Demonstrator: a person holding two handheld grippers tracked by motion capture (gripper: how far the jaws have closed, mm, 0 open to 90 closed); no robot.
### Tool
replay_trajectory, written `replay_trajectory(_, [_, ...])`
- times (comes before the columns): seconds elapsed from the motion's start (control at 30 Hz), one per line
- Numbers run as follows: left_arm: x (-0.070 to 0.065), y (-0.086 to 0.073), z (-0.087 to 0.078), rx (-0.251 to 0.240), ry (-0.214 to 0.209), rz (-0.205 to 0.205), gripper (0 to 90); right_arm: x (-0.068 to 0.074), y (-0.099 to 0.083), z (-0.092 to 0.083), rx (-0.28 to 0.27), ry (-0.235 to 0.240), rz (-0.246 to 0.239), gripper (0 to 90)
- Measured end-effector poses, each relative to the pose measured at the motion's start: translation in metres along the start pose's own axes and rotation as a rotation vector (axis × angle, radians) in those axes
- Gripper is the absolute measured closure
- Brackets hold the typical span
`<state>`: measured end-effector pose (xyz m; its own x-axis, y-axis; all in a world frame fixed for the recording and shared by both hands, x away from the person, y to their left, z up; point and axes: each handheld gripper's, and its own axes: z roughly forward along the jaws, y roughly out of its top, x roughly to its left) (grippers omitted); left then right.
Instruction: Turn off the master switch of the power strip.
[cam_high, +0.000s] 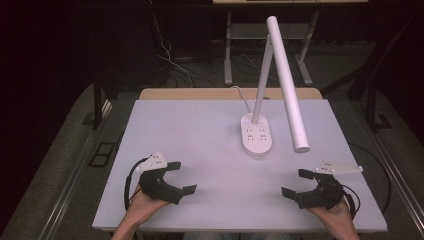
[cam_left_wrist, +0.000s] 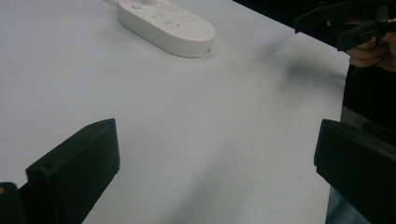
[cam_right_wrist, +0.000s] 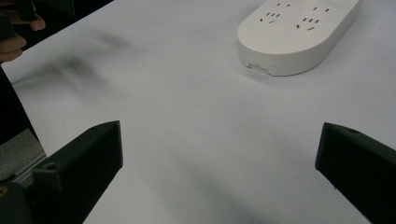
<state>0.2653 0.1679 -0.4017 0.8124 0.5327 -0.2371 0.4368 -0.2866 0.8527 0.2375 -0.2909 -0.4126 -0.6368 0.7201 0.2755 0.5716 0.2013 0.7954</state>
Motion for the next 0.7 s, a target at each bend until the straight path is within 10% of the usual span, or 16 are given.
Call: replay_trajectory(0.7, [0.009,0.036,0.015,0.045,-0.011,0.021,0.0,-0.001,0.0,0.001,0.0,-0.003,-0.002,0.3])
